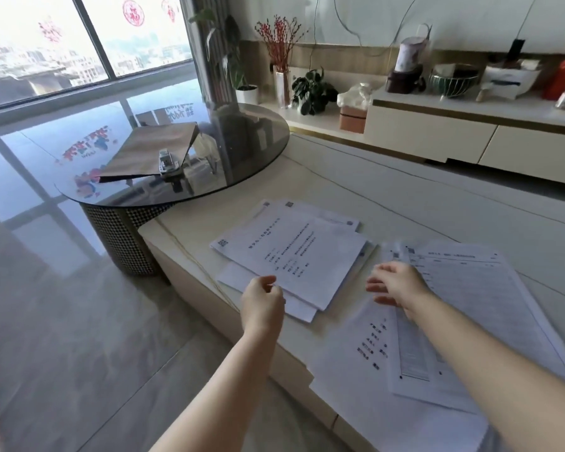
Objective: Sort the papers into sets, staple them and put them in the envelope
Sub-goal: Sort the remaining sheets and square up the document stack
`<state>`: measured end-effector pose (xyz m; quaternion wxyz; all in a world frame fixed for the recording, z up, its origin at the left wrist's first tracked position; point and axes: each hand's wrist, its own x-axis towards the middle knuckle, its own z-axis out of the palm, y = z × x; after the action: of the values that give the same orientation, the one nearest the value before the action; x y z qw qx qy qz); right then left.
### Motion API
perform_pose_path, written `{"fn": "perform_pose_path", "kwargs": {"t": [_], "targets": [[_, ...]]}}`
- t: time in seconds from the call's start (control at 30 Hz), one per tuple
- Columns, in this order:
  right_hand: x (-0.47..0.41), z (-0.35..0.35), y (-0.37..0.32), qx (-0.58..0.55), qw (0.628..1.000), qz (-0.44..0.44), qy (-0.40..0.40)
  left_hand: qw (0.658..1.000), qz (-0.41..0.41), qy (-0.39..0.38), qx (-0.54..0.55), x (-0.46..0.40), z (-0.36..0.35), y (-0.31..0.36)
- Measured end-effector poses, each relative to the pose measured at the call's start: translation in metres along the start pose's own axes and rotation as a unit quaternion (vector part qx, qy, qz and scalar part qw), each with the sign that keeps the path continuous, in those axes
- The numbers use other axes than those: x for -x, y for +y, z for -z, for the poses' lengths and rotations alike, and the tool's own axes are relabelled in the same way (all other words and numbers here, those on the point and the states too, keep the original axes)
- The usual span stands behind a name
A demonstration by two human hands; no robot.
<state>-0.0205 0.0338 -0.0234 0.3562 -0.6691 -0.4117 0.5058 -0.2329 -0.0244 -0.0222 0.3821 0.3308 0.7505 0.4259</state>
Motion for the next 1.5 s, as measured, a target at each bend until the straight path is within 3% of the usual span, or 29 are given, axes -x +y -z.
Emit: {"fn": "perform_pose_path", "kwargs": {"t": [0.1,0.17,0.27,0.33,0.43,0.53,0.63,0.73,0.9,1.07,1.27,1.4,1.5], "targets": [[0.023,0.048,0.016,0.058,0.997,0.004,0.042,0.993,-0.060,-0.084,-0.050,0.032,-0.015,0.006],[0.036,0.075,0.028,0.138,0.988,0.019,0.067,0.968,-0.125,-0.141,-0.166,0.050,-0.031,0.005],[0.053,0.116,0.046,0.253,0.962,0.027,0.102,0.871,-0.257,-0.220,-0.357,0.077,-0.058,-0.005],[0.062,0.143,0.061,0.344,0.927,-0.012,0.147,0.806,-0.306,-0.241,-0.445,0.094,-0.071,-0.012],[0.073,0.179,0.084,0.410,0.888,-0.099,0.183,0.760,-0.307,-0.251,-0.515,0.110,-0.088,-0.020],[0.081,0.191,0.095,0.333,0.917,-0.119,0.186,0.747,-0.282,-0.280,-0.532,0.122,-0.102,-0.022],[0.081,0.190,0.100,0.135,0.962,-0.127,0.200,0.741,-0.274,-0.276,-0.548,0.136,-0.113,-0.023],[0.080,0.196,0.106,0.027,0.965,-0.140,0.221,0.743,-0.263,-0.261,-0.557,0.149,-0.119,-0.024],[0.095,0.209,0.111,0.046,0.981,-0.126,0.142,0.753,-0.228,-0.249,-0.564,0.164,-0.126,-0.022],[0.099,0.209,0.114,0.217,0.959,-0.073,0.169,0.754,-0.209,-0.246,-0.573,0.181,-0.138,-0.022],[0.103,0.227,0.119,0.141,0.974,-0.035,0.172,0.753,-0.207,-0.242,-0.576,0.192,-0.147,-0.025],[0.105,0.239,0.132,0.207,0.957,-0.058,0.194,0.756,-0.206,-0.234,-0.576,0.201,-0.153,-0.026],[0.104,0.245,0.132,0.107,0.979,-0.047,0.164,0.764,-0.206,-0.220,-0.571,0.204,-0.154,-0.027]]}}
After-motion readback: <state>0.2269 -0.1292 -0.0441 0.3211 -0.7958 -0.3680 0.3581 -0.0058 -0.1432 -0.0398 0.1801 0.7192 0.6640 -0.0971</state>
